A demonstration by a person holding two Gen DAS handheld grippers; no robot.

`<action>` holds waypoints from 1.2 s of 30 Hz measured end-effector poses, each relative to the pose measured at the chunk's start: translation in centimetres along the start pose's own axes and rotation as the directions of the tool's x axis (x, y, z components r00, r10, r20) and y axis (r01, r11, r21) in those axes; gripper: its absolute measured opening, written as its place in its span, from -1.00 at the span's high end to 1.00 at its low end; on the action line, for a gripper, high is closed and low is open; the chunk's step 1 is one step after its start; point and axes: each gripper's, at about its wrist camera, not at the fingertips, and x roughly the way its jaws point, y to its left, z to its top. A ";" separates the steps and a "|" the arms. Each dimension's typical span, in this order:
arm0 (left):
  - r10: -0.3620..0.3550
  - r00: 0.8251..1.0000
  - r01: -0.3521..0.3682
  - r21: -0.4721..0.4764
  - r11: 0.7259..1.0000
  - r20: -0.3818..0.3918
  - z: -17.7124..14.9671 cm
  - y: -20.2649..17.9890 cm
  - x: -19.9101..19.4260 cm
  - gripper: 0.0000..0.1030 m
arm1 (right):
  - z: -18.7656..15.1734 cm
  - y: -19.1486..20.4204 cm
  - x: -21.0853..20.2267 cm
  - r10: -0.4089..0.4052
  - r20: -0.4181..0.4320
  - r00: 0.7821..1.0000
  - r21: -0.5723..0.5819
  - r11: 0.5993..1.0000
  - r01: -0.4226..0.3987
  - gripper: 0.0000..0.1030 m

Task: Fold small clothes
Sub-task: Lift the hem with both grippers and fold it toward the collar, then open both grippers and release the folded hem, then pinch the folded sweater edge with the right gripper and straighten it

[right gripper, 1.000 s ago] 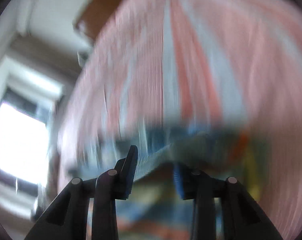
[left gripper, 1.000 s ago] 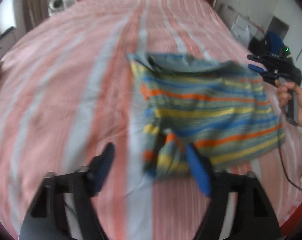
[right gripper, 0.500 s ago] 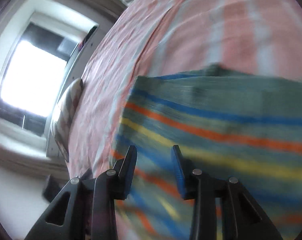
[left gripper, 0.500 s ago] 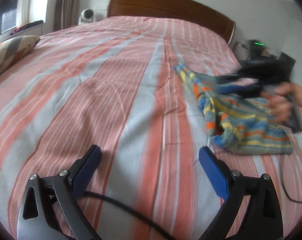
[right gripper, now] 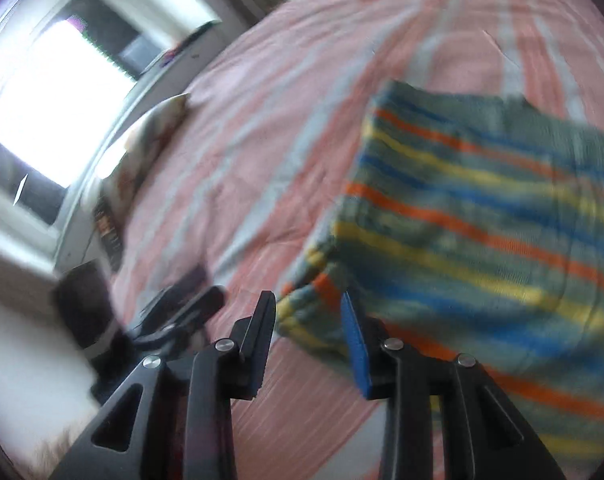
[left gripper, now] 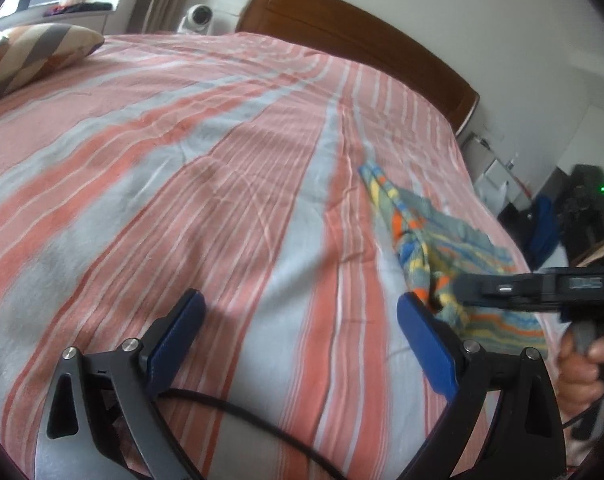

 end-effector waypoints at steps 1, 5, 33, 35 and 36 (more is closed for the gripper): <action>0.001 1.000 -0.001 0.002 1.000 0.003 -0.1 0.0 -0.1 -0.89 | 0.3 -0.4 0.6 -0.015 -0.006 1.000 0.005 1.000 0.015 0.52; -0.011 1.000 0.012 -0.019 1.000 0.015 -0.1 0.5 -0.2 -0.89 | -0.8 0.8 1.0 -0.086 0.027 0.996 -0.012 0.996 0.087 0.90; 0.228 0.968 -0.164 0.427 0.889 -0.102 -1.5 -12.9 3.0 -0.78 | -12.0 -19.7 -13.0 -0.438 0.171 0.882 0.196 0.893 0.405 0.51; 0.220 0.964 -0.147 0.391 0.908 -0.147 -2.4 -11.5 2.0 -0.71 | -13.5 -19.9 -14.4 -0.438 0.184 0.880 0.237 0.888 0.393 0.52; 0.190 0.972 -0.129 0.358 0.925 -0.141 -2.6 -10.7 0.9 -0.82 | -14.2 -19.6 -15.5 -0.422 0.201 0.884 0.251 0.894 0.370 0.50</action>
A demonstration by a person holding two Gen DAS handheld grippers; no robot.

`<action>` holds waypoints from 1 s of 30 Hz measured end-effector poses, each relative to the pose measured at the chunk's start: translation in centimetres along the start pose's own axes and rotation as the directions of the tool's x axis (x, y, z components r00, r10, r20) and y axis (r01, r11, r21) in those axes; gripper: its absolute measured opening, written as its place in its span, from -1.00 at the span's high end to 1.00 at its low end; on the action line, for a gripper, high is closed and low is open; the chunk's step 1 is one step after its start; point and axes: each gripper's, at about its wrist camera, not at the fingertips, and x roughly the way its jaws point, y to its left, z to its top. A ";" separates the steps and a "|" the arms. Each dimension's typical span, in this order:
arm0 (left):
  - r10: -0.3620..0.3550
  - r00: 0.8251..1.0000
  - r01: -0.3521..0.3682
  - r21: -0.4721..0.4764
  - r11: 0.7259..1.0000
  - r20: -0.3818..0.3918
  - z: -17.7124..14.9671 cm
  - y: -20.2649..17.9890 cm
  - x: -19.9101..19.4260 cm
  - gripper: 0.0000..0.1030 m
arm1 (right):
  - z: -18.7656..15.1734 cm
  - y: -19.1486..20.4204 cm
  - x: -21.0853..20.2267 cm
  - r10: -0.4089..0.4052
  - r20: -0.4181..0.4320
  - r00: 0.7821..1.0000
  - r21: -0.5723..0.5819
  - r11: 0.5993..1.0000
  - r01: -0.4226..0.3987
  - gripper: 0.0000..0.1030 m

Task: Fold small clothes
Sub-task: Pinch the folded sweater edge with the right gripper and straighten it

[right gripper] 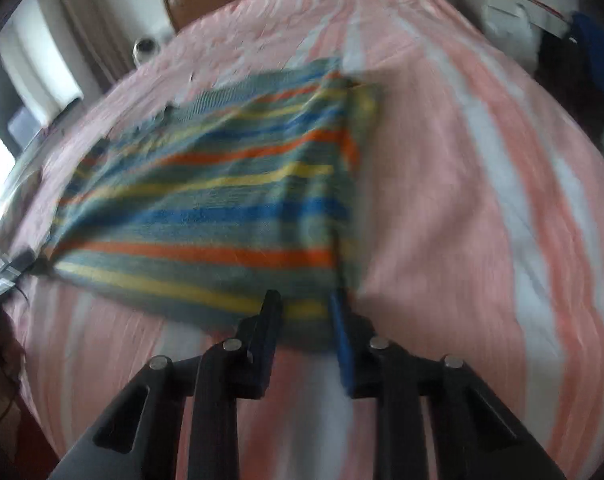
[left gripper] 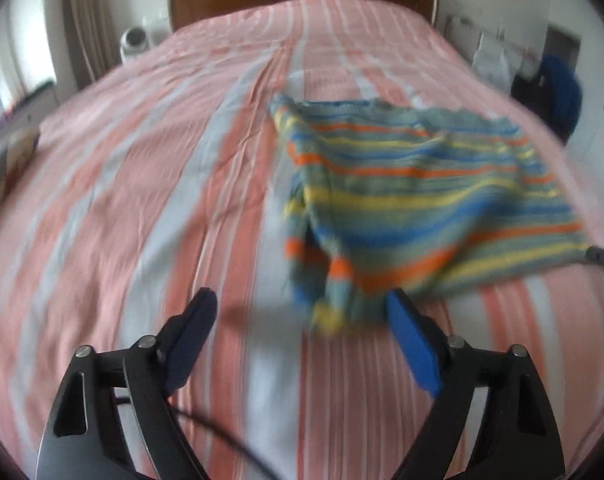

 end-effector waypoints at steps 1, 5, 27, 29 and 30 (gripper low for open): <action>-0.016 1.000 0.016 -0.032 0.999 0.020 -0.7 0.8 -0.8 -0.87 | -0.3 -0.4 -1.2 0.045 0.031 0.999 0.024 0.999 -0.045 0.43; -0.034 0.998 0.041 -0.150 0.988 0.051 -2.7 2.7 -2.4 -0.87 | 0.3 -0.7 -2.4 0.079 0.096 0.992 -0.002 0.997 -0.079 0.08; 0.000 0.998 0.007 -0.116 0.993 0.060 1.1 2.5 -3.3 -0.91 | -1.2 -0.7 -0.3 0.025 0.009 1.000 0.020 0.999 -0.025 0.28; 0.055 0.997 -0.049 -0.103 0.993 0.062 2.7 1.9 -1.2 -0.91 | -1.9 -0.9 -1.1 0.035 0.042 0.998 0.036 0.999 -0.037 0.27; 0.073 0.996 -0.068 -0.105 0.992 0.044 3.3 1.7 0.2 -0.91 | -2.2 -0.9 -1.3 0.036 0.050 0.998 0.043 0.998 -0.039 0.27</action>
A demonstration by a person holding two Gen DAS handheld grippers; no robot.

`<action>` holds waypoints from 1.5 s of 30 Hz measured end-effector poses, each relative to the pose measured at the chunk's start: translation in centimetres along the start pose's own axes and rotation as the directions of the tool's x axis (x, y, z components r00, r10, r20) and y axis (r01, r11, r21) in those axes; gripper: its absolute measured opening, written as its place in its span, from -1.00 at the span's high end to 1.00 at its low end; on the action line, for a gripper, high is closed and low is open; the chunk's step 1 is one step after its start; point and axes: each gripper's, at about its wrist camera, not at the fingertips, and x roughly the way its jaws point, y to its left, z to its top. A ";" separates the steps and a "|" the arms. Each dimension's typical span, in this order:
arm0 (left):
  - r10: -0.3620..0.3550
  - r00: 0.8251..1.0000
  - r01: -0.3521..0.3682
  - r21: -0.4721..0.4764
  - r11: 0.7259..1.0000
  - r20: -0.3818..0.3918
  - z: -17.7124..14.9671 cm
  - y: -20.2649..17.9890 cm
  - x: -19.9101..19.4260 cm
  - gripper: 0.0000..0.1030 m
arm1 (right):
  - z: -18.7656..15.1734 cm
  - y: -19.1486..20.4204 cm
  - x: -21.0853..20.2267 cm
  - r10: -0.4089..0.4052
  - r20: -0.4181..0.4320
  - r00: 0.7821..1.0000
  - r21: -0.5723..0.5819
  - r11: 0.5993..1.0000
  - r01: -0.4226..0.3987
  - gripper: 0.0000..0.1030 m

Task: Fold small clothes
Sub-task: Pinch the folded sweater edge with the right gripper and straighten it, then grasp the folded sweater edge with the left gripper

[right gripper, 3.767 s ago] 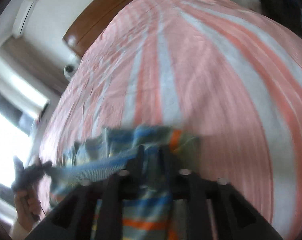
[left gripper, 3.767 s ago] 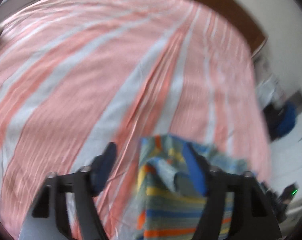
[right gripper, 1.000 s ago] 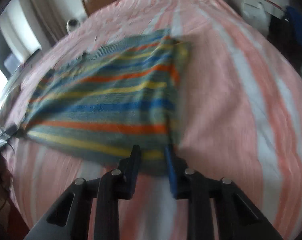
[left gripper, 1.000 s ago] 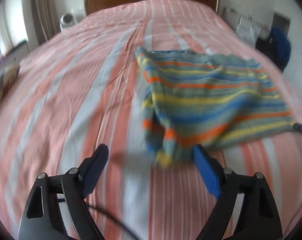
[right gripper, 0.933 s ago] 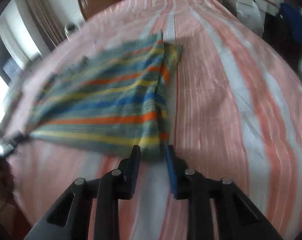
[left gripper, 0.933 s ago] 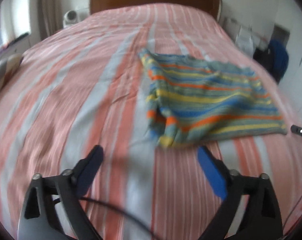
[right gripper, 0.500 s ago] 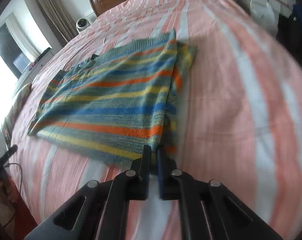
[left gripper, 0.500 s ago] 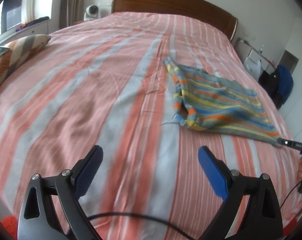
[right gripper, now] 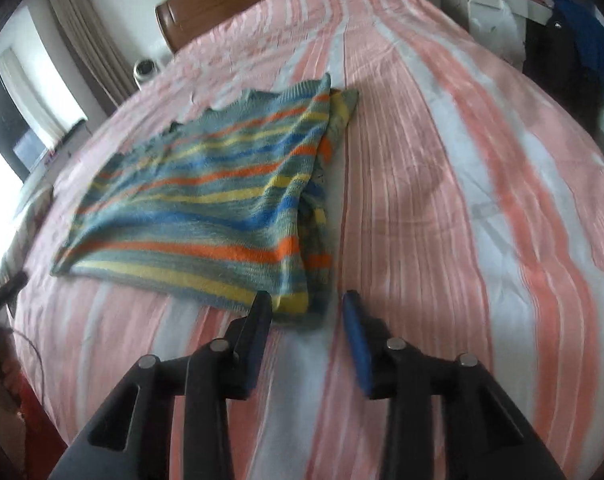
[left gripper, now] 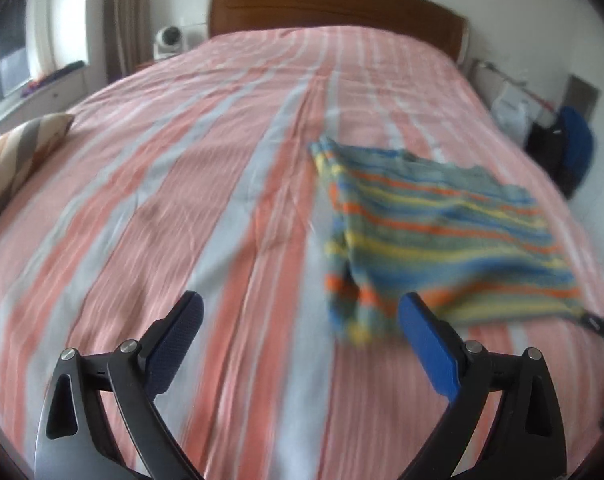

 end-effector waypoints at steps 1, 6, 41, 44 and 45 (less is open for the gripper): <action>0.033 0.999 -0.033 0.014 0.999 -0.040 0.4 -0.3 1.9 -0.89 | -0.4 -0.1 -0.1 0.000 0.006 1.000 0.008 1.000 0.000 0.26; 0.308 0.946 -0.307 0.023 0.951 -0.104 0.5 2.3 4.3 -0.79 | -1.9 -1.0 -0.5 0.000 0.036 0.999 0.023 1.000 -0.001 0.24; 0.083 0.985 -0.045 0.240 0.970 -0.153 12.1 -4.0 13.3 0.02 | -3.5 -1.5 0.1 0.034 0.162 0.986 0.006 0.999 -0.035 0.11; 0.046 0.997 -0.030 0.218 0.976 -0.069 11.2 -3.5 9.0 -0.57 | -3.5 -1.6 0.1 0.038 0.164 0.986 0.008 0.999 -0.040 0.11; 0.015 0.998 -0.002 0.205 0.979 -0.065 10.3 -3.3 7.5 -0.66 | -3.5 -1.6 0.1 0.039 0.165 0.986 0.009 0.999 -0.041 0.11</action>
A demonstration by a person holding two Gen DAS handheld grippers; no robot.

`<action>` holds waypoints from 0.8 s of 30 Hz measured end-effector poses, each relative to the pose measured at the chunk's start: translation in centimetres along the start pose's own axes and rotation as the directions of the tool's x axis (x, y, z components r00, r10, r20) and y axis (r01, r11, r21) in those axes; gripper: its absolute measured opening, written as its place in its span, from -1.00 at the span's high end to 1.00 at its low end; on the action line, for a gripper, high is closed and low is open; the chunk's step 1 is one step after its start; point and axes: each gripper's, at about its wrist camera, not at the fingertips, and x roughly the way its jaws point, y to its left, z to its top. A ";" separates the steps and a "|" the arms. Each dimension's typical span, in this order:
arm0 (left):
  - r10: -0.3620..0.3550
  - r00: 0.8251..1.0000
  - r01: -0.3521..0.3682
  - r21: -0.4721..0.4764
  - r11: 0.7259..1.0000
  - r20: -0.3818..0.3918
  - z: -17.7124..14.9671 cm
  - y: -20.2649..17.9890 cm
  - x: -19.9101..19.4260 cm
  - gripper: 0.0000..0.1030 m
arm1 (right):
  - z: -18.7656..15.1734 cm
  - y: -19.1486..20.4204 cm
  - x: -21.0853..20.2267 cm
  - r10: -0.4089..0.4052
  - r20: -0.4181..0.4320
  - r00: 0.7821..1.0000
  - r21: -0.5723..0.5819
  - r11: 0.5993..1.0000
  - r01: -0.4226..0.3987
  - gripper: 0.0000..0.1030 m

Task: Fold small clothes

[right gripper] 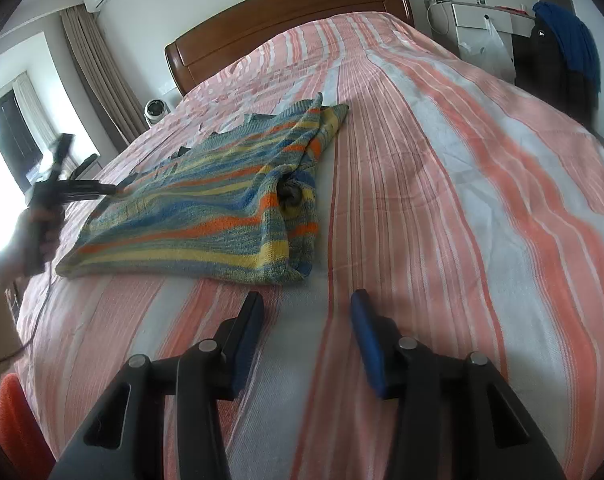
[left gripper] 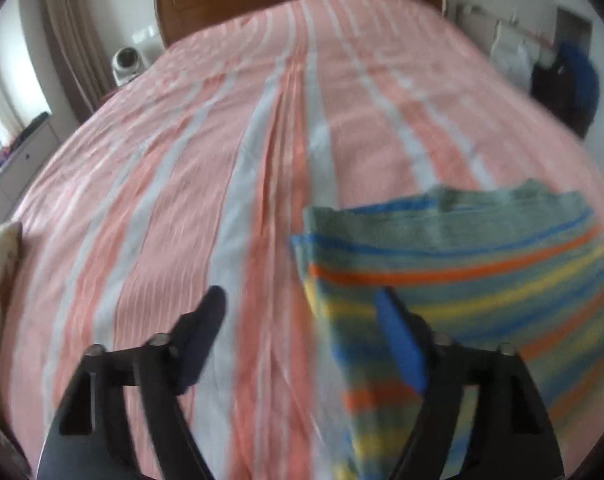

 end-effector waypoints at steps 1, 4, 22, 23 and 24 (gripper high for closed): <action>-0.017 1.000 0.017 -0.003 1.000 -0.001 -0.7 -0.2 -0.7 -0.74 | 0.0 0.0 0.0 0.002 0.001 1.000 0.001 1.000 -0.002 0.11; -0.012 0.998 0.014 0.021 1.000 -0.061 -5.4 -1.3 -2.1 -0.76 | 0.0 -0.1 0.0 0.005 0.002 1.000 0.004 1.000 -0.005 0.11; -0.053 0.999 0.051 0.090 0.995 0.012 -13.2 -7.6 -12.4 -0.96 | 0.1 -0.2 0.0 0.019 0.008 1.000 0.014 1.000 -0.019 0.11; -0.063 0.998 0.063 0.078 0.995 0.002 -13.8 -8.3 -11.3 -0.96 | 0.2 -0.3 0.0 0.024 0.010 1.000 0.018 1.000 -0.024 0.11; -0.071 0.997 0.072 0.064 0.995 -0.005 -14.2 -8.9 -10.2 -0.96 | 0.1 -0.3 0.0 0.027 0.011 1.000 0.021 0.999 -0.028 0.11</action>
